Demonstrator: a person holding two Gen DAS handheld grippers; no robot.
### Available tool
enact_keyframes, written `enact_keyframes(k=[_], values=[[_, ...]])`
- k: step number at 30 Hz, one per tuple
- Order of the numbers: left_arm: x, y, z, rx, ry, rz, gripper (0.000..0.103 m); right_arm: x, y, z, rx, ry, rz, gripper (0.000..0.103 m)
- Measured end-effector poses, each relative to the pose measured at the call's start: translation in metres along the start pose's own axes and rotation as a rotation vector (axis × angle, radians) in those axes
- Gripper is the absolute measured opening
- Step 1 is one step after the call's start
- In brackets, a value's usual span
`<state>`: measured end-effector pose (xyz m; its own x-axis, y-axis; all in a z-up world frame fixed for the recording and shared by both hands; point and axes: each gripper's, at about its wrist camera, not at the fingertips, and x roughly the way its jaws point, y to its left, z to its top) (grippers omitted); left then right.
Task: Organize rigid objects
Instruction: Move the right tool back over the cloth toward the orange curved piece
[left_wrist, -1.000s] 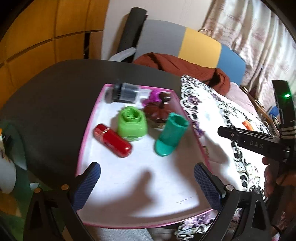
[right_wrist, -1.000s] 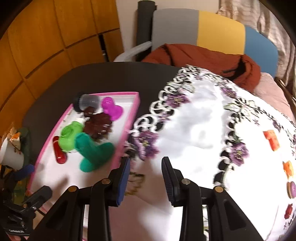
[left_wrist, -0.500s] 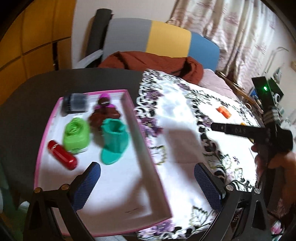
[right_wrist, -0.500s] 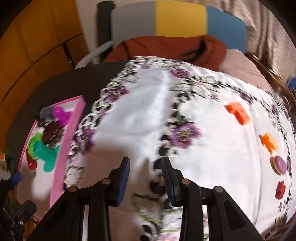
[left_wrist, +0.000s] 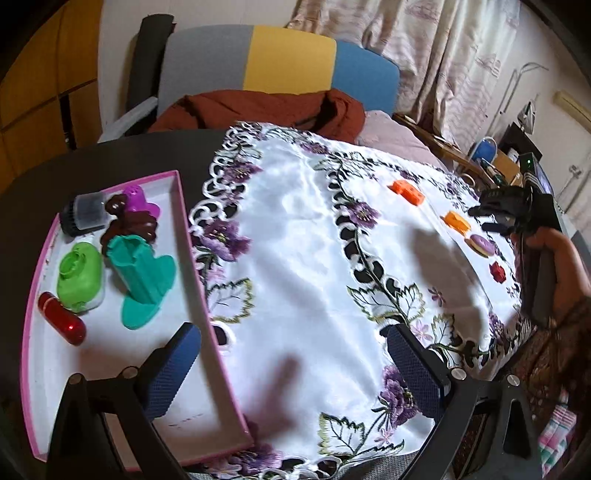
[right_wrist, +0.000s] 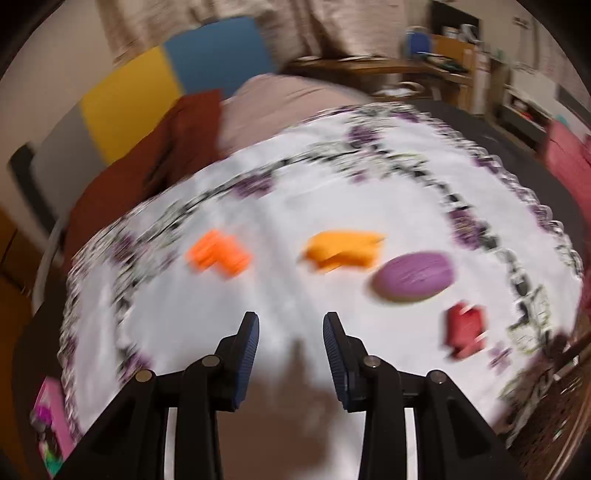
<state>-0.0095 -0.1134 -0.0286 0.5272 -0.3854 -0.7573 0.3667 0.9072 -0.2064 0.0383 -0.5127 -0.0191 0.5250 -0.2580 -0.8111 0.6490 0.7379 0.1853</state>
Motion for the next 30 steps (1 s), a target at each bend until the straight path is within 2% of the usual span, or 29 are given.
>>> enact_keyframes(k=[3, 4, 7, 10, 13, 16, 21, 24, 26, 30], values=[[0.004, -0.005, -0.001, 0.009, 0.019, -0.009, 0.102, 0.009, -0.014, 0.021, -0.01, -0.025, 0.019, 0.038], [0.005, -0.007, -0.001, 0.012, 0.022, -0.01, 0.102, 0.014, -0.016, 0.027, -0.017, -0.027, 0.03, 0.042], [0.006, -0.011, -0.001, 0.014, 0.03, -0.013, 0.102, 0.037, -0.019, 0.051, -0.061, -0.015, 0.026, 0.042], [0.007, -0.013, 0.001, 0.019, 0.036, -0.012, 0.102, 0.059, -0.025, 0.058, -0.087, 0.016, 0.014, 0.042], [0.011, -0.015, 0.003, 0.019, 0.049, -0.01, 0.102, 0.078, -0.029, 0.057, -0.082, 0.069, 0.036, 0.043], [0.018, -0.019, 0.005, 0.012, 0.062, -0.019, 0.102, 0.078, -0.02, 0.055, -0.127, 0.065, 0.032, 0.044], [0.026, -0.03, 0.011, 0.02, 0.074, -0.035, 0.102, 0.069, 0.001, 0.047, -0.186, 0.086, 0.18, 0.045], [0.029, -0.037, 0.016, 0.027, 0.073, -0.041, 0.102, 0.068, 0.003, 0.049, -0.214, 0.057, 0.135, 0.045], [0.031, -0.04, 0.021, 0.027, 0.075, -0.045, 0.102, 0.074, 0.007, 0.05, -0.242, 0.073, 0.134, 0.045], [0.037, -0.048, 0.033, 0.028, 0.081, -0.05, 0.102, 0.083, 0.024, 0.046, -0.386, 0.074, 0.102, 0.046]])
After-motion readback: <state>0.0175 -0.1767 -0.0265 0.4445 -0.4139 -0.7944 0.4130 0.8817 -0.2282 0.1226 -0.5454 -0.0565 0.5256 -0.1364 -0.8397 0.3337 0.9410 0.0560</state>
